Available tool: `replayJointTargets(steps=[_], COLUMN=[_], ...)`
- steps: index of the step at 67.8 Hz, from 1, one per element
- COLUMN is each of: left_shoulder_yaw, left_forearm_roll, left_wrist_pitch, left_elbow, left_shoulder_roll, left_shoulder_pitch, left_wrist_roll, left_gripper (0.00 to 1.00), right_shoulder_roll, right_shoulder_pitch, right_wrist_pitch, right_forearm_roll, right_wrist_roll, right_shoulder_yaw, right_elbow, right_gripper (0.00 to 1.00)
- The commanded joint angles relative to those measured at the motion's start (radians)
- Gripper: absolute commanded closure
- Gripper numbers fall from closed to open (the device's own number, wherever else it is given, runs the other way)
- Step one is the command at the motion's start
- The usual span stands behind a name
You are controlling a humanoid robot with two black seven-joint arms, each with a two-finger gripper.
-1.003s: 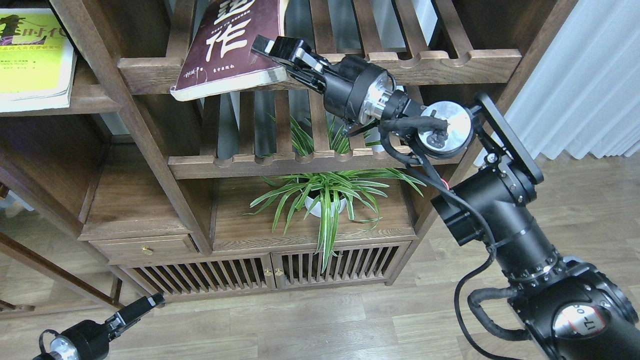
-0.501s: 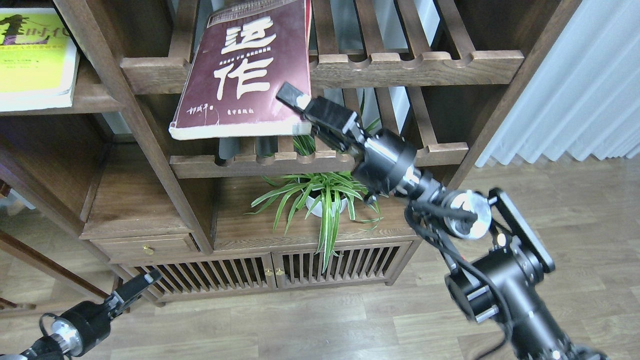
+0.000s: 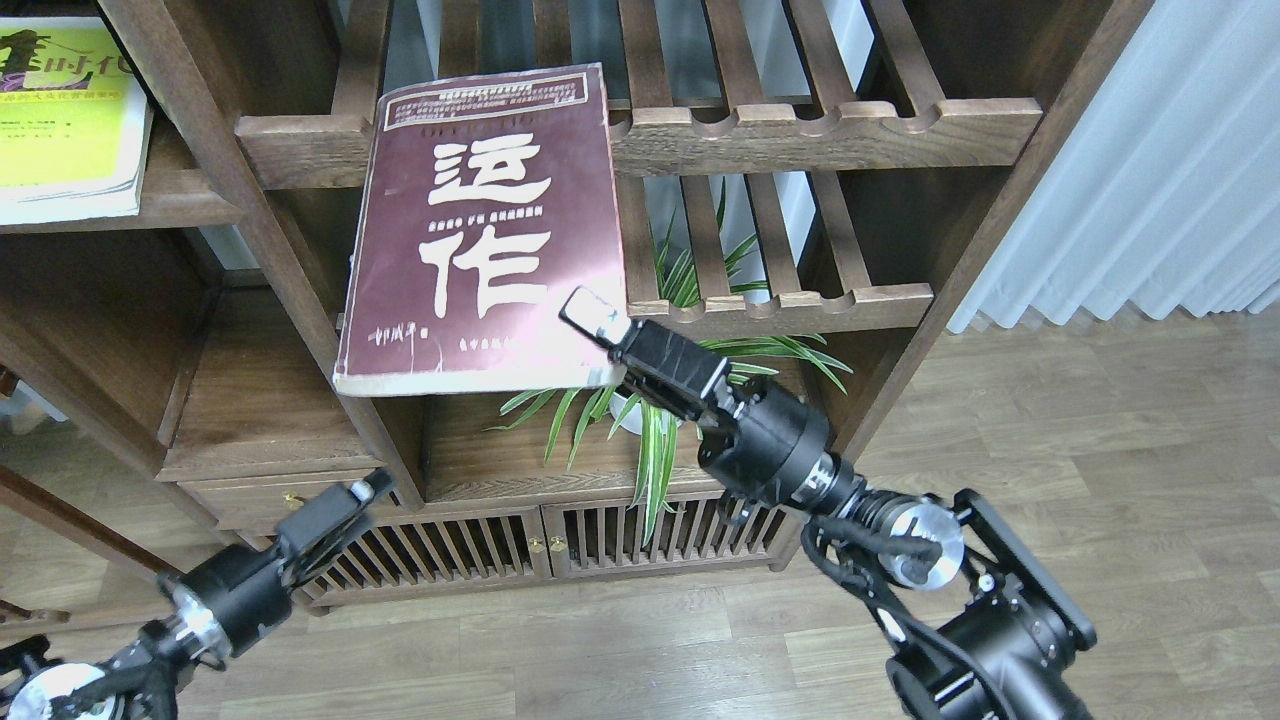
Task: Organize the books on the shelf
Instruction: 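Lower the maroon book and grasp it with the left gripper too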
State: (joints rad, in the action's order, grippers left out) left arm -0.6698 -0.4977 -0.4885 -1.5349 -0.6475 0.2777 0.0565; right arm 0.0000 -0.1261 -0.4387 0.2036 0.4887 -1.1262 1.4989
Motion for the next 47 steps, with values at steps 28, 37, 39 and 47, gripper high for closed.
replayJointTargets(steps=[28, 37, 39, 47], left_shoulder_yaw=[-0.175, -0.119, -0.109, -0.063], left_forearm_roll=[-0.019, -0.001, 0.002, 0.008], left_wrist_pitch=[0.0, 0.0, 0.0, 0.0], left_elbow=[-0.093, -0.094, -0.091, -0.065], left_shoulder_roll=[0.02, 0.077, 0.081, 0.12], left_shoulder_pitch=[-0.002, 0.012, 0.017, 0.055], left_wrist_roll=[0.063, 0.048, 0.045, 0.04], left_gripper=[0.02, 0.03, 0.03, 0.1], right_shoulder_roll=[0.0, 0.0, 0.0, 0.0], right_shoulder_pitch=[-0.001, -0.004, -0.004, -0.004], right_wrist_pitch=[0.006, 0.009, 0.009, 0.009], right_forearm_roll=[-0.003, -0.004, -0.004, -0.004], right_wrist_roll=[0.0, 0.0, 0.0, 0.0], right_shoulder_yaw=[0.008, 0.008, 0.006, 0.006], right_elbow=[-0.037, -0.039, -0.039, -0.039], right_gripper=[0.97, 0.97, 0.97, 0.97])
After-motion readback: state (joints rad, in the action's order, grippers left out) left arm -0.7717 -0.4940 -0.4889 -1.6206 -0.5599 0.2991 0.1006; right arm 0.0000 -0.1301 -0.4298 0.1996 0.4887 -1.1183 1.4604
